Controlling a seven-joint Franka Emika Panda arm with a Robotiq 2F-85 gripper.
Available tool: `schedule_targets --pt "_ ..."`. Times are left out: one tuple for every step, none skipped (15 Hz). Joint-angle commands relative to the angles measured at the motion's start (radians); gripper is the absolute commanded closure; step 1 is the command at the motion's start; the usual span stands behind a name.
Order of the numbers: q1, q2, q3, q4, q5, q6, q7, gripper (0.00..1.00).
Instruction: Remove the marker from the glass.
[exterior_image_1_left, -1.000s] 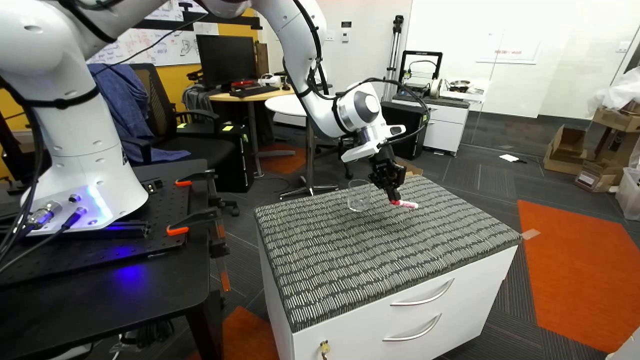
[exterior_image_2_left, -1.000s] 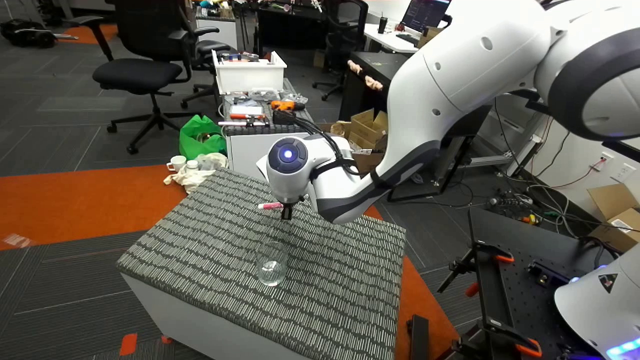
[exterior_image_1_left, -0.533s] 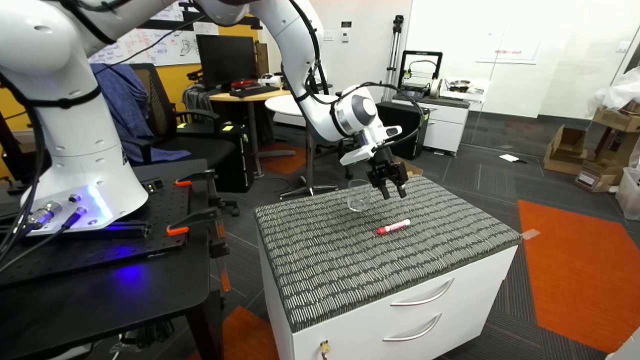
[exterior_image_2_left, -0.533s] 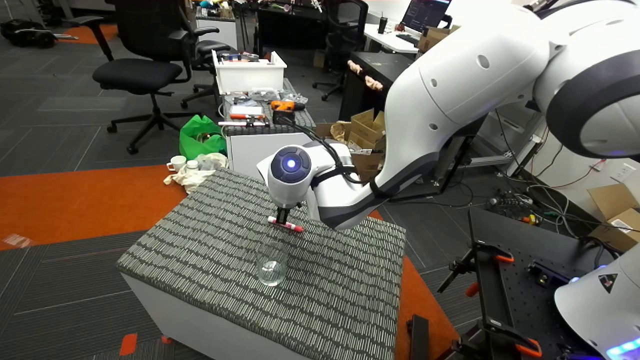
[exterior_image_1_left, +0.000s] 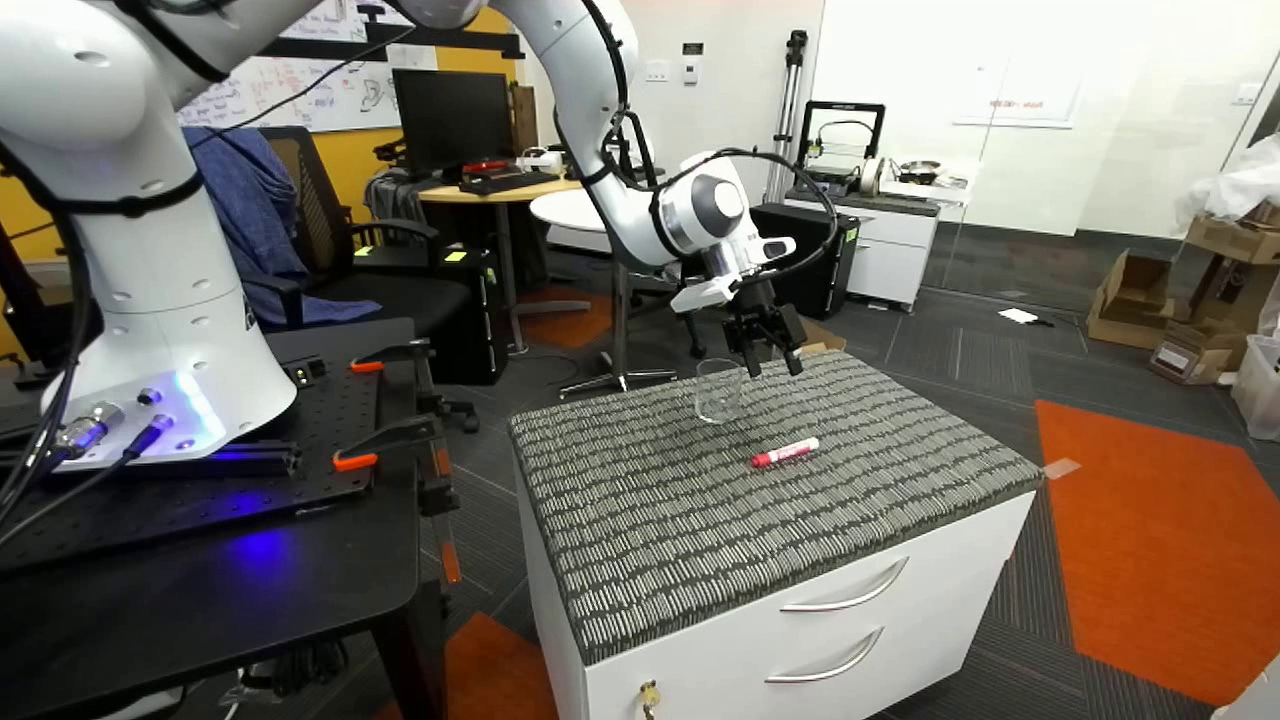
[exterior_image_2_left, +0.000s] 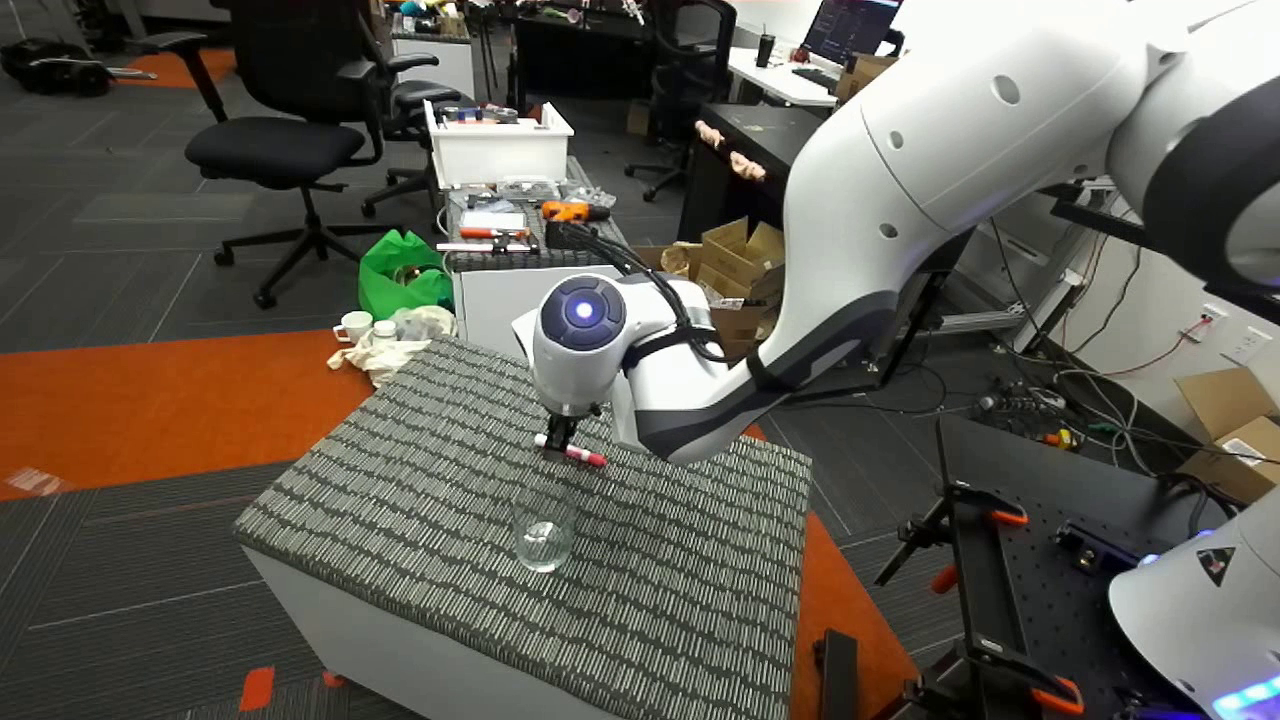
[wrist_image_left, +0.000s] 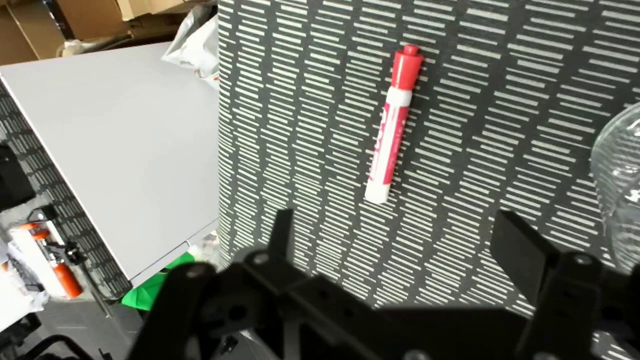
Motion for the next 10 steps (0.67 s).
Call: schedule_targets --pt "0.009 -0.109 0.009 -0.121 0.057 -0.009 -0.051 0.00" --pt "-0.003 -0.132 0.026 -0.147 0.073 0.002 -0.080 0.00" --pt "-0.008 -0.158 0.038 -0.177 0.090 0.005 -0.109 0.00" --pt "-0.010 -0.180 0.045 -0.202 0.107 0.008 -0.134 0.00" --pt "-0.007 -0.206 0.049 -0.230 0.121 0.011 -0.155 0.00" --pt "-0.004 -0.229 0.053 -0.253 0.138 0.001 -0.170 0.00" --pt "-0.002 -0.252 0.057 -0.275 0.150 -0.001 -0.182 0.00" --pt "-0.001 -0.273 0.060 -0.294 0.159 -0.009 -0.189 0.00" --pt "-0.004 -0.293 0.064 -0.312 0.167 -0.010 -0.198 0.00" --pt "-0.009 -0.310 0.072 -0.327 0.177 -0.007 -0.212 0.00"
